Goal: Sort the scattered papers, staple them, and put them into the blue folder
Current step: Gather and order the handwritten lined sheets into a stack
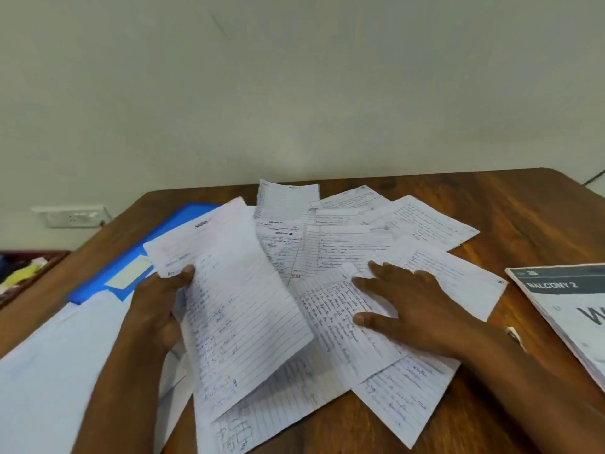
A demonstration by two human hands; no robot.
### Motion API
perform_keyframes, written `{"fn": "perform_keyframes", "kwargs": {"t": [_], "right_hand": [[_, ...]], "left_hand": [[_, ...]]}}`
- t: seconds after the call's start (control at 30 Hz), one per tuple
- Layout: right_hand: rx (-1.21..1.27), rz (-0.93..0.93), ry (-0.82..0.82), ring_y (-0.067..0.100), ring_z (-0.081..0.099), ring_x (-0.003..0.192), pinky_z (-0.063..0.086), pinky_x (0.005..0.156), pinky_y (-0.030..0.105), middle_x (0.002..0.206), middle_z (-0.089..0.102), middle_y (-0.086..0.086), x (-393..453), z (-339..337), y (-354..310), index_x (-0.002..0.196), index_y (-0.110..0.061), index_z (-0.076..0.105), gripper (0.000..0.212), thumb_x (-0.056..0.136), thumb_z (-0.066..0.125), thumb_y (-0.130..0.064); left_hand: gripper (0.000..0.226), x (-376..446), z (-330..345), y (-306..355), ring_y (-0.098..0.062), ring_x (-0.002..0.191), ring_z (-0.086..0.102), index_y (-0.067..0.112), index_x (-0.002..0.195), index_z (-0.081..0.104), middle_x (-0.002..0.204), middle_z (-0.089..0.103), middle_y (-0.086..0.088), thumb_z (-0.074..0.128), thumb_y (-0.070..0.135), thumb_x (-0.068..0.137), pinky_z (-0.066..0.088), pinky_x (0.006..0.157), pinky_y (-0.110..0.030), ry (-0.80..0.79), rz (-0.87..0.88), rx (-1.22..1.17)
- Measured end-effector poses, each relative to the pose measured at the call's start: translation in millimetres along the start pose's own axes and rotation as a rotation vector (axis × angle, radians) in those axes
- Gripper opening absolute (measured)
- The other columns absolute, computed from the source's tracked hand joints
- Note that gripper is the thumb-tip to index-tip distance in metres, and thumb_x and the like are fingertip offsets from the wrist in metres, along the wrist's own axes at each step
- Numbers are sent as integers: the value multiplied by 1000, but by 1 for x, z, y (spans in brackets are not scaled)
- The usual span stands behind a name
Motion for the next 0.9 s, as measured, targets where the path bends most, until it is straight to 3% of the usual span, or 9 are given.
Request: {"fn": "perform_keyframes", "kwargs": {"t": [0.07,0.13,0.27,0.43,0.57,0.7,0.8,0.9], "right_hand": [[-8,1,-3,8,-3,159,-2,128,47,173,-4,-17,2,1,1,160,-53,13,87,83,24,-93],[-4,-9,-1,7,-3,159,-1,128,47,172,-4,-18,2,2,2,160,-55,13,96,76,16,-100],[24,-12,14,5,-2,158,0,128,47,171,-3,-21,4,3,4,158,-58,16,101,68,11,-103],[19,1,10,2,-1,157,2,128,46,169,-3,-25,4,1,4,155,-61,19,101,63,12,-104],[51,-8,22,-1,3,155,4,128,44,166,-1,-29,3,-3,2,148,-68,21,95,61,15,-106],[68,-28,37,-3,10,152,10,127,44,162,4,-34,5,-5,3,135,-76,24,80,61,22,-107],[27,-35,23,0,21,148,20,126,43,154,15,-38,11,-11,0,134,-73,32,81,61,28,-108],[97,-16,47,-11,48,116,40,114,45,122,45,-48,29,-28,-10,109,-74,53,65,56,37,-108]], "left_hand": [[36,6,-11,-3,-30,104,68,1,134,59,119,67,-14,65,11,100,58,91,-46,48,-24,-35],[51,14,-23,-9,-32,118,67,8,136,66,126,73,-8,78,20,88,50,108,-53,72,-40,-50],[40,26,-44,-12,-31,121,69,11,135,69,130,74,-9,70,9,95,48,113,-50,106,-59,-5],[35,32,-68,1,-31,113,73,6,131,68,121,77,-13,63,1,97,58,86,-39,112,-151,-25],[29,33,-86,6,-19,80,80,7,127,68,100,82,-6,61,1,100,62,59,-29,68,-168,-19],[29,31,-99,1,-23,77,78,9,129,66,110,80,-11,57,3,102,60,62,-36,74,-182,-32],[20,29,-100,-7,-20,66,78,11,119,66,89,82,-7,56,3,104,60,51,-31,78,-212,-76],[17,30,-96,-10,-17,64,78,15,117,66,85,82,-3,58,7,104,59,48,-28,86,-217,-85]]}}
Point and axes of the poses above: each hand's wrist, its own x-axis towards the middle knuckle, its own z-axis out of the palm, y = z × x, the point moved 5 cm from there along x, towards the middle knuckle
